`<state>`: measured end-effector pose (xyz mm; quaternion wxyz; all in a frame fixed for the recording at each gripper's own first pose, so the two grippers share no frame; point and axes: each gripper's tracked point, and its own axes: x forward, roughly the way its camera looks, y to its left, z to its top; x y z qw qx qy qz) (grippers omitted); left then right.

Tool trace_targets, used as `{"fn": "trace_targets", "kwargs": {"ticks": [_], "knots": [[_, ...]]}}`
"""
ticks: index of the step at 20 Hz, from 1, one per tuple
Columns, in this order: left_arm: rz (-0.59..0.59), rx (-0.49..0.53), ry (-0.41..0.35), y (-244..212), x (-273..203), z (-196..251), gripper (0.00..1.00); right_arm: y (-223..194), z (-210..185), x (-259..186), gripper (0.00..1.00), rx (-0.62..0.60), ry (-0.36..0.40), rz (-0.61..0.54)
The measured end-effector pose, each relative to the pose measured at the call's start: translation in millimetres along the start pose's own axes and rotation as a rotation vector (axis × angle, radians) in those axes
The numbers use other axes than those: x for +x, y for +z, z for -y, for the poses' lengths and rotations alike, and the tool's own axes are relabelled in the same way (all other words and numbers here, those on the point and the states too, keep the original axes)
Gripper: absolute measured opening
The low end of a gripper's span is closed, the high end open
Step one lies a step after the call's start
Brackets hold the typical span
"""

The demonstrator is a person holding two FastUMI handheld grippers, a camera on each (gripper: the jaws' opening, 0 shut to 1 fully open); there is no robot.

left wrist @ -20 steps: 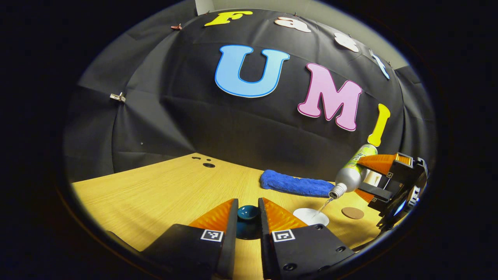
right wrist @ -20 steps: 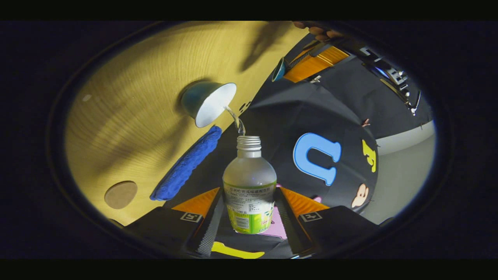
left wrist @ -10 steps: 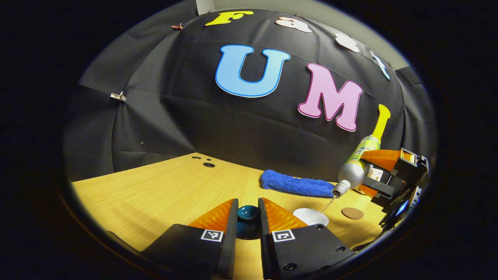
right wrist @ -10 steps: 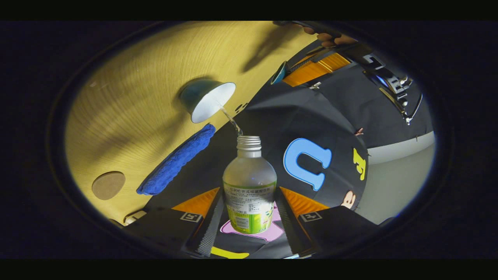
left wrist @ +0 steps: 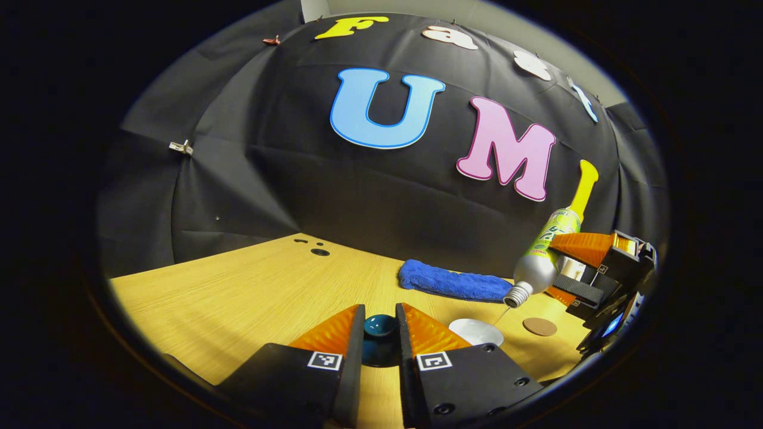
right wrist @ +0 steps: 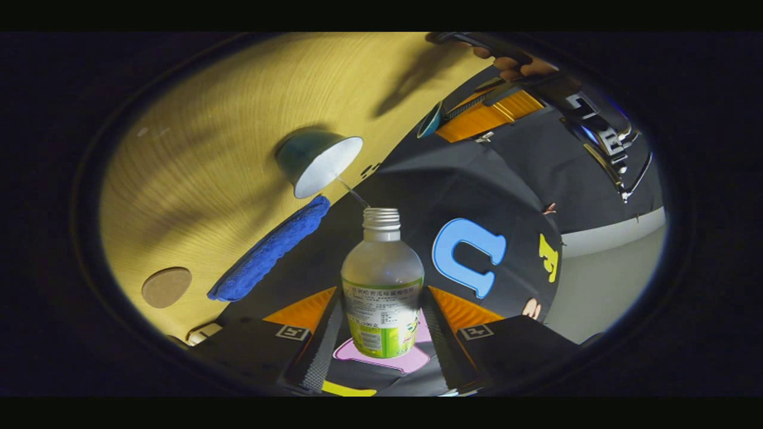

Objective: Open the teacup lid with one hand, grasp the water bottle and pour water into the teacup with the other hand; after pouring, place the water bottle on the coaster and then close the teacup lid.

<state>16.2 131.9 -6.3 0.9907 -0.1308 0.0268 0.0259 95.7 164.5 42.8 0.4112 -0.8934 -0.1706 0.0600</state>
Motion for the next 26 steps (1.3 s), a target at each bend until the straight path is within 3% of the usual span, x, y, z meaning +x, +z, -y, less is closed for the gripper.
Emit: {"fn": "trace_targets", "kwargs": {"ticks": [2,4,8,10,13,16,18,21,26], "knots": [[0.0,0.0,0.0,0.2,0.2,-0.2,0.31,-0.6,1.0,0.6,0.76,0.013,0.012,0.0],[0.0,-0.001,0.001,0.8,-0.3,-0.5,0.31,-0.9,-11.5,1.0,0.76,0.099,0.055,-0.009],[0.001,0.0,0.006,0.0,-0.2,-2.5,0.31,8.1,-39.4,-6.5,0.76,0.506,0.166,-0.047],[-0.002,0.0,0.004,-0.2,-0.1,-1.1,0.31,16.6,-48.9,-11.9,0.76,0.784,0.238,-0.065],[-0.001,-0.004,0.003,0.0,-0.3,0.4,0.31,34.0,-49.8,-15.7,0.76,1.3,0.301,-0.038],[0.001,-0.003,0.004,1.4,-1.3,0.7,0.31,36.2,-35.4,-25.2,0.76,1.83,0.312,0.023],[0.003,-0.002,0.001,2.7,-2.5,4.1,0.31,29.4,-43.2,-21.3,0.76,2.082,0.298,0.032],[0.008,0.006,-0.001,3.8,-2.5,8.6,0.34,17.2,-54.5,-24.4,0.76,2.232,0.213,-0.02],[0.016,0.03,-0.006,7.0,-3.1,18.9,0.31,29.0,-61.1,-17.4,0.76,2.241,0.093,-0.122]]}}
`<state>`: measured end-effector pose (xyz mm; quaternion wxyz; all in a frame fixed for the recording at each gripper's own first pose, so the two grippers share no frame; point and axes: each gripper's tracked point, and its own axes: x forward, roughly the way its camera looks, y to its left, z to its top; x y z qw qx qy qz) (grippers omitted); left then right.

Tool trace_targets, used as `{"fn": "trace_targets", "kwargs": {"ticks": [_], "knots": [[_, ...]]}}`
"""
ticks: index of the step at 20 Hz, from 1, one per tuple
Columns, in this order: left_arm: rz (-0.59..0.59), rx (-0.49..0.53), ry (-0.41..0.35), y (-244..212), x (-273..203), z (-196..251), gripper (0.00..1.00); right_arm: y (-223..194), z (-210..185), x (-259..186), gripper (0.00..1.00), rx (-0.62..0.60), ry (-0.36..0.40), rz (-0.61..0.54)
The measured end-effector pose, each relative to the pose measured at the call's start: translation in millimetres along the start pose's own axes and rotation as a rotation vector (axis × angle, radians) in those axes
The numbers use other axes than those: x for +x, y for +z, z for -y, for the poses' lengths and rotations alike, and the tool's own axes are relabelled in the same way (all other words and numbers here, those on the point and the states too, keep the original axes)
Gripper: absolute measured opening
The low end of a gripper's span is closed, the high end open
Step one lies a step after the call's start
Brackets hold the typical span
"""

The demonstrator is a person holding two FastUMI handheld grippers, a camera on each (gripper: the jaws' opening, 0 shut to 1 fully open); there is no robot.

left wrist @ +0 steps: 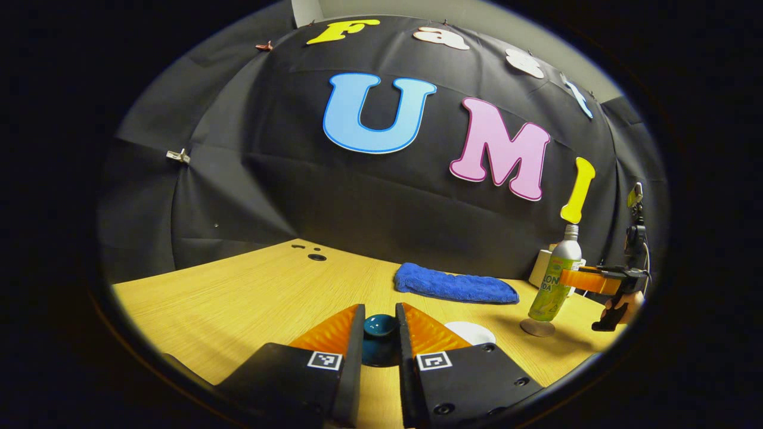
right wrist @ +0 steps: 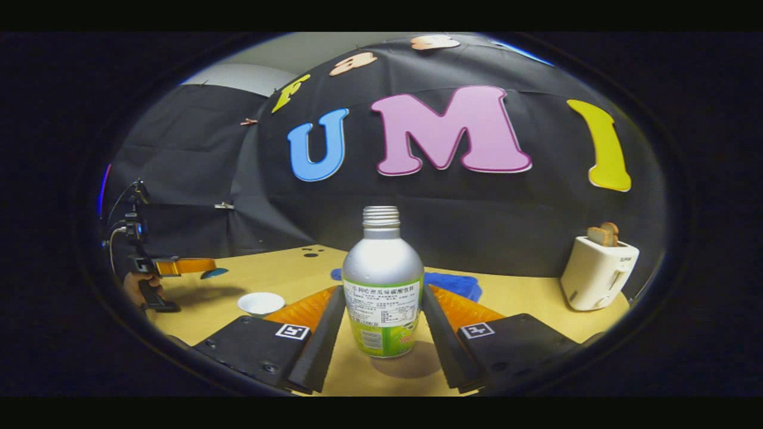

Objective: Open the teacup lid with one hand, grasp the water bottle and pour water into the teacup with the other hand; after pouring, place the water bottle on the coaster and then close the teacup lid.

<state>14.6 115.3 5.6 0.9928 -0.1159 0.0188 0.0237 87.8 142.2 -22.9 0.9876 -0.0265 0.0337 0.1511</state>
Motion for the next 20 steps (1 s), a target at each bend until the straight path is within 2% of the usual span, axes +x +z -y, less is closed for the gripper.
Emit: {"fn": "trace_targets", "kwargs": {"ticks": [5,7,8,9,11,12,13,14,15,17,20], "knots": [[-0.013,0.026,-0.023,-5.4,2.1,17.2,0.31,-9.1,0.5,6.5,0.76,0.053,-0.028,-0.022],[-0.016,0.032,-0.033,-6.0,2.3,22.4,0.31,-14.0,1.1,7.9,0.72,0.062,-0.023,-0.028],[-0.019,0.032,-0.038,-5.9,1.4,24.1,0.31,-15.3,0.5,9.2,0.76,0.063,-0.019,-0.03],[-0.018,0.034,-0.039,-5.2,0.9,25.2,0.31,-17.4,0.4,9.5,0.72,0.062,-0.016,-0.032],[-0.012,0.041,-0.034,-4.1,1.0,22.8,0.31,-19.4,0.6,10.9,0.76,0.059,-0.011,-0.031],[-0.01,0.044,-0.03,-2.6,0.2,21.3,0.31,-21.7,0.7,11.3,0.72,0.057,-0.009,-0.037],[-0.01,0.046,-0.027,-3.0,0.8,20.8,0.31,-20.7,0.8,10.5,0.76,0.057,-0.01,-0.032],[-0.011,0.046,-0.026,-2.9,1.3,19.9,0.31,-21.8,0.8,10.8,0.73,0.055,-0.009,-0.036],[-0.011,0.046,-0.026,-3.2,0.4,19.4,0.31,-22.2,0.5,9.9,0.78,0.054,-0.008,-0.038],[-0.01,0.044,-0.028,-3.1,0.5,19.7,0.31,-26.8,2.7,9.4,0.81,0.051,-0.022,-0.058],[-0.011,0.042,-0.037,-3.1,0.7,24.7,0.31,-32.4,2.1,-0.7,0.99,0.057,-0.026,-0.063]]}}
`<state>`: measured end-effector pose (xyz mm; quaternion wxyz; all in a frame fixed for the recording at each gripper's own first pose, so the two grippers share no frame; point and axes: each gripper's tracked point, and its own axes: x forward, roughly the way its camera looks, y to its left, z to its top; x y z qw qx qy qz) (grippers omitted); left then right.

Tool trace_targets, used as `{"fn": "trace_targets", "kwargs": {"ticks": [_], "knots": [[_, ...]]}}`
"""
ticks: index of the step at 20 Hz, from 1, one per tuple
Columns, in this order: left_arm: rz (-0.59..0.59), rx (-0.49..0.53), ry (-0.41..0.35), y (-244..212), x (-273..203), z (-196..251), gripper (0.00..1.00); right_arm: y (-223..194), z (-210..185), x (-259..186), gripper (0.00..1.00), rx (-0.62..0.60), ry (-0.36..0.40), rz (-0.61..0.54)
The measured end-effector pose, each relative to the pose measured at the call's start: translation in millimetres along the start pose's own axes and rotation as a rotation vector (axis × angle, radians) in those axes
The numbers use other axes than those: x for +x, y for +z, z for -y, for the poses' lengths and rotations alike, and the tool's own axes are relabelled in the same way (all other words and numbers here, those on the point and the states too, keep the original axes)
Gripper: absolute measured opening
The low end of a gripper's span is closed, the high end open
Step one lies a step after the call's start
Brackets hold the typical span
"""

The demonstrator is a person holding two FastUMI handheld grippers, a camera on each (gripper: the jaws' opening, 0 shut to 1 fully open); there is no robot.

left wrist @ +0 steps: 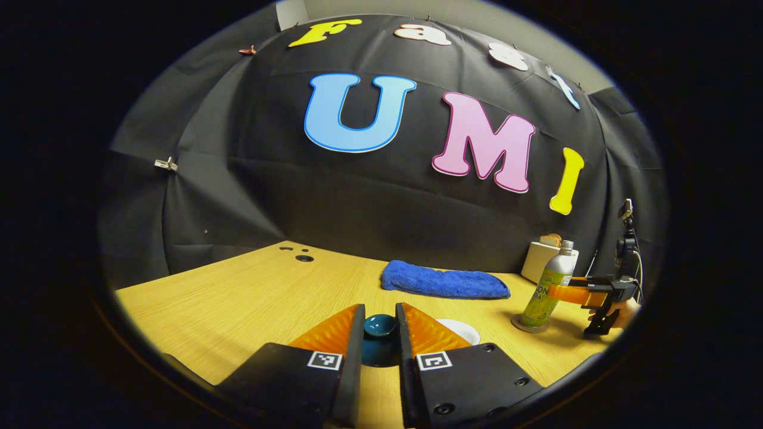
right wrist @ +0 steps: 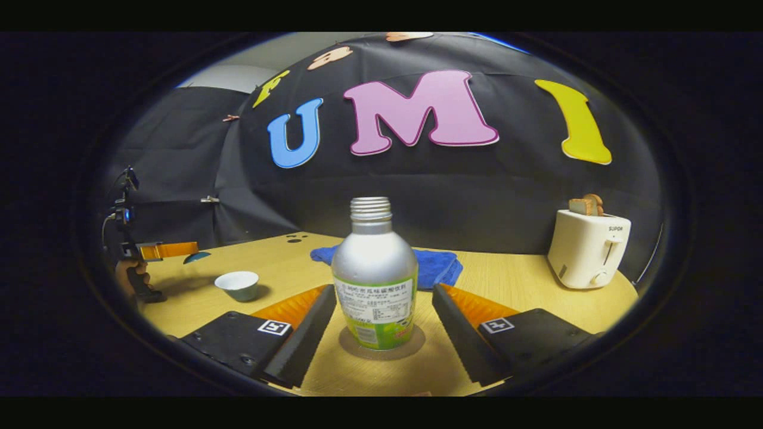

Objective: Open the teacup lid with one hand, grasp the water bottle and pour water into the teacup with the other hand; after pouring, place the water bottle on the coaster and then close the teacup lid.

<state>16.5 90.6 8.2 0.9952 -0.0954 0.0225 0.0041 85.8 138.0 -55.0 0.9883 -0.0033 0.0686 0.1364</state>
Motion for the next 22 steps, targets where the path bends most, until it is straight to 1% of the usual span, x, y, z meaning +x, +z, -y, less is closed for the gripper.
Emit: {"fn": "trace_targets", "kwargs": {"ticks": [2,5,7,9,11,13,16,17,18,19,22], "knots": [[0.001,-0.004,-0.008,0.7,-0.6,4.8,0.31,-2.3,2.4,-8.8,1.0,0.026,0.001,0.005],[0.016,-0.026,-0.043,1.9,1.3,21.2,0.31,-8.3,5.3,-28.8,1.0,0.064,-0.007,0.015],[0.031,-0.049,-0.088,3.7,4.4,38.0,0.31,-10.9,3.5,-44.0,0.99,0.075,-0.007,0.034],[0.009,-0.05,-0.115,-4.2,13.3,49.4,0.31,-5.5,-1.4,-58.9,0.99,0.061,-0.009,0.071],[-0.038,-0.03,-0.118,-17.0,24.3,57.2,0.31,-6.0,-6.2,-71.8,0.99,0.026,-0.016,0.089],[-0.054,-0.022,-0.115,-22.3,31.9,63.7,0.31,-1.2,-13.2,-86.1,0.99,-0.021,-0.035,0.123],[-0.064,0.019,-0.102,-25.6,40.6,72.9,0.31,-5.1,-17.2,-96.8,0.99,-0.015,-0.052,0.124],[-0.068,0.05,-0.093,-26.4,43.9,75.1,0.34,-5.4,-15.0,-99.2,0.99,-0.015,-0.082,0.125],[-0.073,0.084,-0.08,-27.0,46.9,76.9,0.31,-5.0,-12.2,-100.4,0.98,-0.015,-0.099,0.126],[-0.082,0.121,-0.067,-29.3,50.1,79.1,0.31,-4.9,-12.9,-100.0,0.99,-0.013,-0.107,0.126],[-0.11,0.163,-0.061,-37.0,54.0,86.2,0.31,-5.3,-15.1,-100.4,0.98,-0.013,-0.098,0.127]]}}
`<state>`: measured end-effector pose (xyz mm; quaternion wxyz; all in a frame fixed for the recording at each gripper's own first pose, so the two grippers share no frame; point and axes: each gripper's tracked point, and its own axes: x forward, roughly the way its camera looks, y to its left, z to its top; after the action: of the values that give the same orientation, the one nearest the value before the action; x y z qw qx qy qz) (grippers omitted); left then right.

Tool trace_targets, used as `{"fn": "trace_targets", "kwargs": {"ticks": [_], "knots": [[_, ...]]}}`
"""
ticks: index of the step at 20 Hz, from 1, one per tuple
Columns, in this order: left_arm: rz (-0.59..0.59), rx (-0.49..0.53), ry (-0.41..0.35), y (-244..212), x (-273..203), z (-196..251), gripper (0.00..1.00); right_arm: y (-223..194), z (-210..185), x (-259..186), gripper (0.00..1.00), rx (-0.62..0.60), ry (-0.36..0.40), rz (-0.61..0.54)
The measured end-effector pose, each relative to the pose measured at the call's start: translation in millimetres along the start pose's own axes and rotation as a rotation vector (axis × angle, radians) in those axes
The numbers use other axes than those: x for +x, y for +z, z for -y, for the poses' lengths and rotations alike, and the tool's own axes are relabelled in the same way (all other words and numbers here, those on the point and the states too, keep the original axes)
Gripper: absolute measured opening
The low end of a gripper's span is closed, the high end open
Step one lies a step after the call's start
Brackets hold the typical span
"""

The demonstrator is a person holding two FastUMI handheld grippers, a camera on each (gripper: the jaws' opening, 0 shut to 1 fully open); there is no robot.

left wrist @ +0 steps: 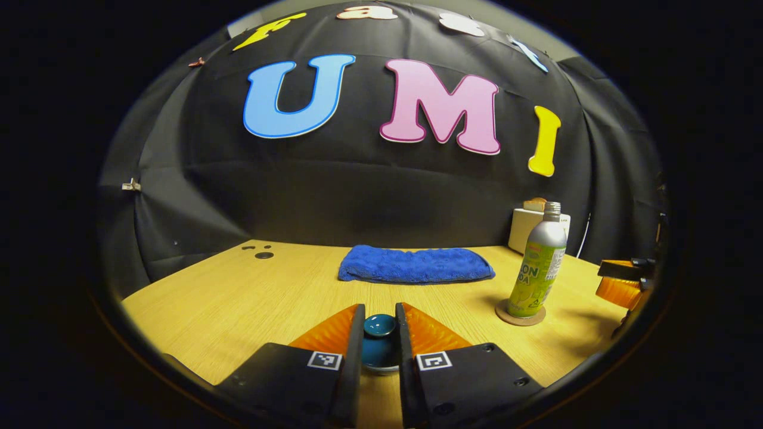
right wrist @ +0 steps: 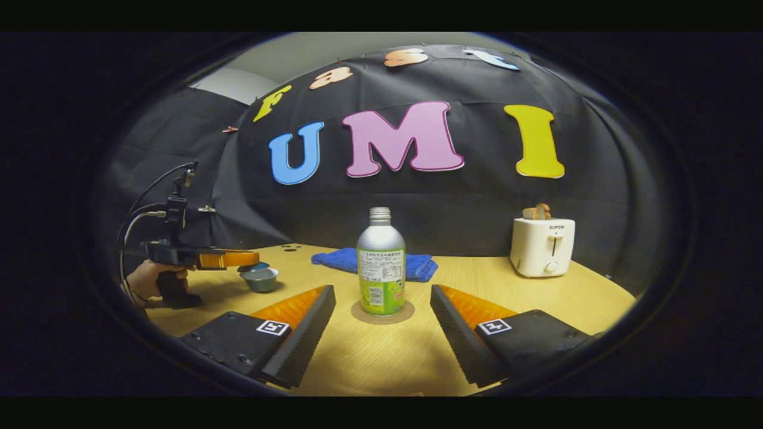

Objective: Open the teacup lid with one hand, grasp the water bottle and pour water into the teacup with the other hand; after pouring, place the water bottle on the coaster and then close the teacup lid.

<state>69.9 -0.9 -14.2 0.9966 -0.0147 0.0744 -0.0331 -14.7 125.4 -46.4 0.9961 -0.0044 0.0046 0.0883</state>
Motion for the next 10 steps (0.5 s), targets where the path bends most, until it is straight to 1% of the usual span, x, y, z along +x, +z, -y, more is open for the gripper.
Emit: {"fn": "trace_targets", "kwargs": {"ticks": [2,4,5,6,9,10], "knots": [[-0.018,0.01,0.014,-5.3,2.4,-0.9,0.31,-0.1,-2.8,0.2,0.98,0.0,0.013,0.0],[-0.023,0.003,0.011,-6.8,4.5,2.8,0.31,-0.2,-4.5,-0.8,0.98,0.001,0.023,0.0],[-0.024,0.007,0.013,-7.5,5.0,3.4,0.28,-0.2,-5.1,-0.7,0.98,0.001,0.026,0.0],[-0.027,0.024,0.023,-8.5,6.5,1.9,0.31,-0.3,-6.9,-0.6,0.98,0.001,0.034,0.0],[-0.035,0.046,0.025,-11.1,7.3,2.9,0.31,-0.4,-7.2,-1.7,0.98,0.001,0.04,-0.001],[-0.035,0.048,0.024,-10.8,7.4,2.5,0.34,-0.1,-7.1,-1.5,0.98,0.001,0.04,-0.002]]}}
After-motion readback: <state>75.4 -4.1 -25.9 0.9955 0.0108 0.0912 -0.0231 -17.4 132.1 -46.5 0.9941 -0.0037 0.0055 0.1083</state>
